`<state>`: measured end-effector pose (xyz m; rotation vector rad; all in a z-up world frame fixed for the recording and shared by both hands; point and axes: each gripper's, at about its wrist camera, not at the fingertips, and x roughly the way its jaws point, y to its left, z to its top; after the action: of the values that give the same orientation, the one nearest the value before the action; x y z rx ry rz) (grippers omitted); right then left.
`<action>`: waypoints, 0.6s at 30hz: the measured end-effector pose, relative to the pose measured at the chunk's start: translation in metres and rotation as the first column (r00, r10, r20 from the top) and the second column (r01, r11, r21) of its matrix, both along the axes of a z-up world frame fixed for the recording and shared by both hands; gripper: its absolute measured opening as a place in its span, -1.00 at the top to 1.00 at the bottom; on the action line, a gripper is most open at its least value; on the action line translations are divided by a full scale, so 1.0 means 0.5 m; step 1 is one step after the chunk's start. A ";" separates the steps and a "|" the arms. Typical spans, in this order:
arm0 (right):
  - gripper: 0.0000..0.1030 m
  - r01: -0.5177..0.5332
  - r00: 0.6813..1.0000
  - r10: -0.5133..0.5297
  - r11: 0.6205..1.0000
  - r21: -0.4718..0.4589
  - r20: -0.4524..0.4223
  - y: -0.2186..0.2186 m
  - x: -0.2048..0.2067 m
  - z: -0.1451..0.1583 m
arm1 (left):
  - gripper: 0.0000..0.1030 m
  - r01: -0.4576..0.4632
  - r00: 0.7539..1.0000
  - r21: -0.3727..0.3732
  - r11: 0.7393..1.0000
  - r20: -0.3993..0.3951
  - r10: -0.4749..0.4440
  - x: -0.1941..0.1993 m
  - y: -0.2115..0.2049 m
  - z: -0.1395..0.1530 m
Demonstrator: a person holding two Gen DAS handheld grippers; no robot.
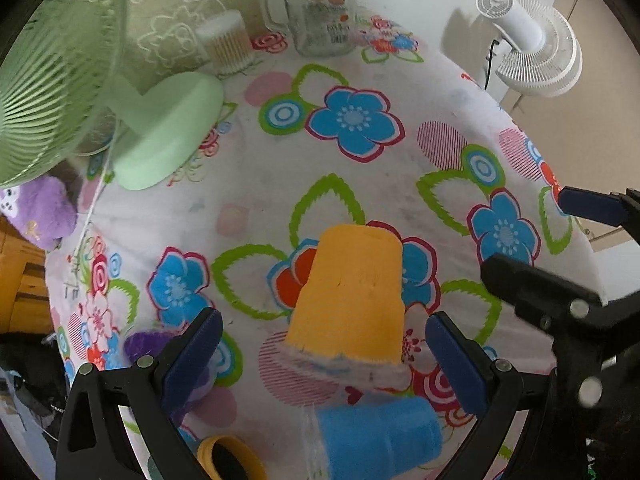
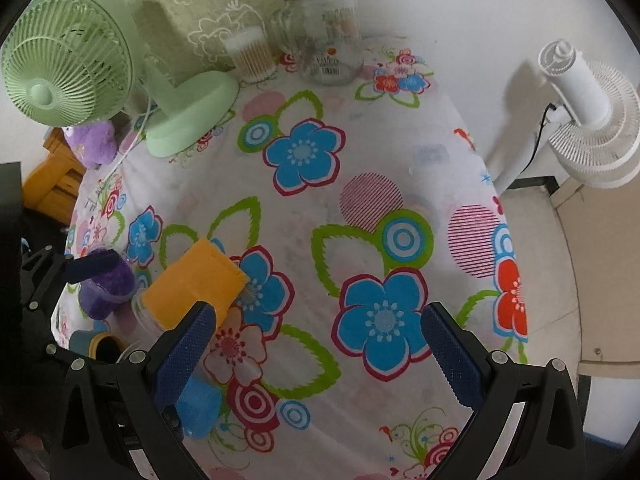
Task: Flip cup upside down
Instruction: 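Close the left gripper on the orange cup and lift it rim-down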
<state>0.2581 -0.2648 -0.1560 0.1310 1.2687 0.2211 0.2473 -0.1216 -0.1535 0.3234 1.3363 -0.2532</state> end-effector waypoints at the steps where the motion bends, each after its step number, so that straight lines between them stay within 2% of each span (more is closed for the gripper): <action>1: -1.00 -0.002 1.000 0.002 1.000 0.001 -0.004 0.000 0.001 -0.005 | -0.99 0.006 1.000 0.002 1.000 -0.006 -0.006 0.004 -0.003 -0.005; 11: -1.00 0.001 0.998 0.000 1.000 0.023 -0.062 -0.007 0.020 -0.053 | -0.87 0.017 0.996 0.044 0.999 -0.090 -0.013 0.023 -0.021 -0.065; 14: -1.00 -0.004 0.997 0.005 1.000 0.024 -0.073 -0.005 0.024 -0.063 | -0.76 0.014 0.995 0.060 0.998 -0.102 -0.007 0.026 -0.022 -0.078; 18: -1.00 -0.009 0.997 0.012 1.000 0.027 -0.083 -0.005 0.027 -0.072 | -0.50 0.004 0.992 0.064 0.998 -0.124 0.004 0.028 -0.023 -0.094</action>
<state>0.2717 -0.2674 -0.1921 0.1579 1.3494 0.2438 0.2612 -0.1331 -0.2003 0.3662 1.4690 -0.2341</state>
